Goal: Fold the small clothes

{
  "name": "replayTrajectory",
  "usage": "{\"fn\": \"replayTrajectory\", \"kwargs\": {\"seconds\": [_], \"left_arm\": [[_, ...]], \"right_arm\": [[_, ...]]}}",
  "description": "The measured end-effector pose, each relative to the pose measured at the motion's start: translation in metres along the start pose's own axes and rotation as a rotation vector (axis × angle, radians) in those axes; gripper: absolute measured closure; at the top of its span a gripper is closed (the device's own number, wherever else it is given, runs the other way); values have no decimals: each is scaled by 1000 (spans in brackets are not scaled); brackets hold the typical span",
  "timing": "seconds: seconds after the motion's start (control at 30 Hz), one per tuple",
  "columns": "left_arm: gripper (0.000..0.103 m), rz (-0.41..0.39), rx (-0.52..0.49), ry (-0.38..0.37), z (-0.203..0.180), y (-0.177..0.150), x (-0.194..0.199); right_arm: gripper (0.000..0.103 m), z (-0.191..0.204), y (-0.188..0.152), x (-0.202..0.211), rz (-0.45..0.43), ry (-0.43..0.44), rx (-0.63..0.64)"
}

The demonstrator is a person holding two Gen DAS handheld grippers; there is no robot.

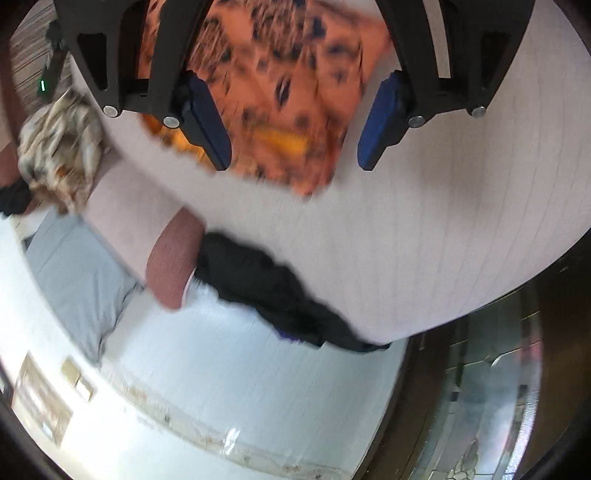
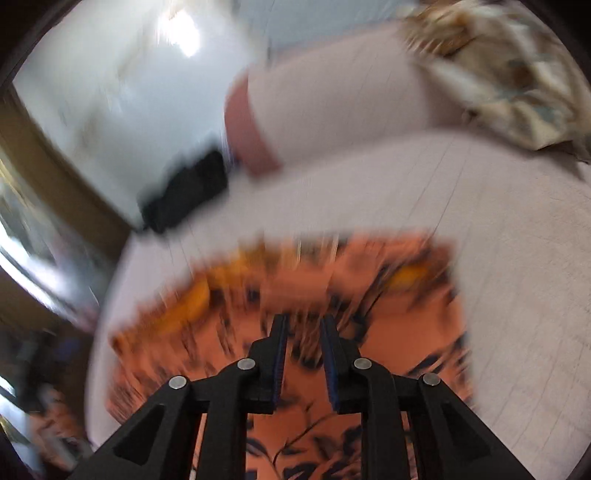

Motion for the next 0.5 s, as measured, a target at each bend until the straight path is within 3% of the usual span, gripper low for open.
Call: {"fn": "replayTrajectory", "kwargs": {"seconds": [0.1, 0.2, 0.27, 0.33, 0.4, 0.5], "left_arm": [[31, 87, -41, 61, 4, -26, -24], [31, 140, -85, 171, 15, -35, -42], [31, 183, -16, 171, 29, -35, -50], [31, 214, 80, 155, 45, -30, -50], [31, 214, 121, 179, 61, -24, -46], [31, 226, 141, 241, 79, -21, -41]], "right_arm": [[81, 18, -10, -60, 123, -118, 118], [81, 28, 31, -90, 31, -195, 175], [82, 22, 59, -110, 49, -226, 68], [81, 34, 78, -106, -16, -184, -3], [82, 71, 73, -94, -38, -79, 63], [82, 135, 19, -85, 102, 130, 193]]}}
Point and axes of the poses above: each gripper's, at about its wrist camera, not at the fingertips, and x roughly against the way its jaws point, z to its left, y to its top, the point moved 8 cm from there along -x, roughly the way its jaws point, and after that the axes turned 1 degree about -z, right-handed, at the moved point
